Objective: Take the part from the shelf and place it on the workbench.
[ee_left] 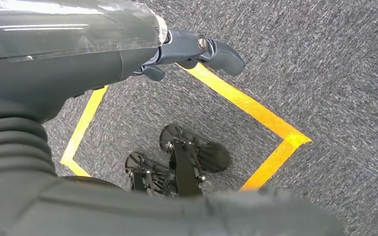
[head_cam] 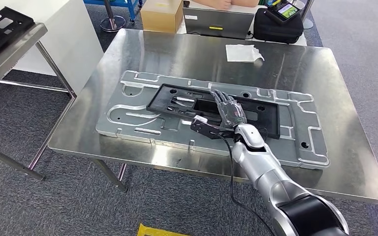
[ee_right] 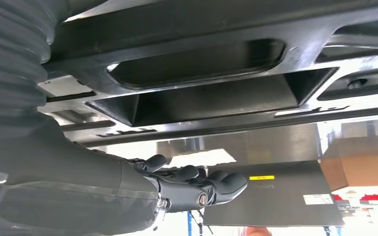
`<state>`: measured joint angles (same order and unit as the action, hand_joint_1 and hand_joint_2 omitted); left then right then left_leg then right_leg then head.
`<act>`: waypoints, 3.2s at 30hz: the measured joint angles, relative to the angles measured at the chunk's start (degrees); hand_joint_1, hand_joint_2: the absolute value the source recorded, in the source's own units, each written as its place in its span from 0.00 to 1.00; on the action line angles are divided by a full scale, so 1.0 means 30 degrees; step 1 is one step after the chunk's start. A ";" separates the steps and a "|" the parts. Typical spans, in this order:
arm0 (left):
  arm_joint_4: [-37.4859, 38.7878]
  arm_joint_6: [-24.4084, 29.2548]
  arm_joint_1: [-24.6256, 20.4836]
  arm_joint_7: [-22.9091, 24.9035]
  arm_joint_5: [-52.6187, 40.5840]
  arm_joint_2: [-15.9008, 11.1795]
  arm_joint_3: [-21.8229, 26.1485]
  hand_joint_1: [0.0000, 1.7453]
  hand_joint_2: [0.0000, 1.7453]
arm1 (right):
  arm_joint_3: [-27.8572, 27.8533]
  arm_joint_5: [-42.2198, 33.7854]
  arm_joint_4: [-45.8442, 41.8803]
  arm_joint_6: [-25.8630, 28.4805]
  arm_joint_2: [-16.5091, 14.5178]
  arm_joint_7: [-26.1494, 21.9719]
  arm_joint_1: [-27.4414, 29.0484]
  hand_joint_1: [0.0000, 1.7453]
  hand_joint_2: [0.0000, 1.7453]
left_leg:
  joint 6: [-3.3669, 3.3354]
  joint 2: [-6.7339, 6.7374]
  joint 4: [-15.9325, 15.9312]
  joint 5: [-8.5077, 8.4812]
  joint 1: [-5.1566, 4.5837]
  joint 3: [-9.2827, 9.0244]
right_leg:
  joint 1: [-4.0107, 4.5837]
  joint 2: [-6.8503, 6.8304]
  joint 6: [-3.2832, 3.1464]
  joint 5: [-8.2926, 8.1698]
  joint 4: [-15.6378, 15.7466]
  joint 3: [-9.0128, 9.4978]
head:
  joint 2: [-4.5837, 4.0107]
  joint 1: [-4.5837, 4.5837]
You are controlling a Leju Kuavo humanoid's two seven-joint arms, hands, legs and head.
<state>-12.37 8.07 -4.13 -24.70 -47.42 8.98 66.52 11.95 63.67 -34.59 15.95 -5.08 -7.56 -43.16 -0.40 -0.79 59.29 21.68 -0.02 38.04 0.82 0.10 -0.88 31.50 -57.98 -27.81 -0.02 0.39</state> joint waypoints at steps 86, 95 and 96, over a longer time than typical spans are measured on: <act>-0.0036 0.2659 -0.0083 -0.0656 0.2304 0.1399 0.3789 0.00 0.00 | -0.6210 -1.8387 -2.5950 -0.3294 -0.0942 -0.7894 1.6960 0.00 0.00 | -0.0504 0.0178 -0.0722 0.0415 0.0173 -0.1022 | -0.0388 -0.0018 0.0826 0.1753 -0.3663 -0.2262 | 0.0000 -0.0020; -0.0036 0.2566 -0.0104 -0.0688 0.2408 0.1422 0.3823 0.00 0.00 | -0.5879 -1.7731 -2.5464 -0.2435 -0.0527 -0.7793 1.6967 0.00 0.00 | 0.0307 -0.0995 -0.0486 -0.0737 0.0224 0.0057 | -0.0660 0.0968 0.0757 0.0110 0.0168 0.0625 | 0.0000 -0.0016; -0.0036 0.2574 -0.0078 -0.0696 0.2419 0.1422 0.3838 0.00 0.00 | -0.5843 -1.7724 -2.5435 -0.2418 -0.0523 -0.7793 1.6951 0.00 0.00 | 0.0435 -0.1107 -0.0535 -0.0883 0.0244 0.0130 | -0.0686 0.0837 0.0595 0.0009 0.0187 0.0520 | 0.0000 -0.0018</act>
<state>-12.48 15.79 -4.36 -26.79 -40.16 13.25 78.03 -5.58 10.50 -110.89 8.70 -6.64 -30.94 7.69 0.90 -4.11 57.69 19.03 0.71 38.43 -1.23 2.61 0.91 31.53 -57.42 -26.25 -0.02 0.34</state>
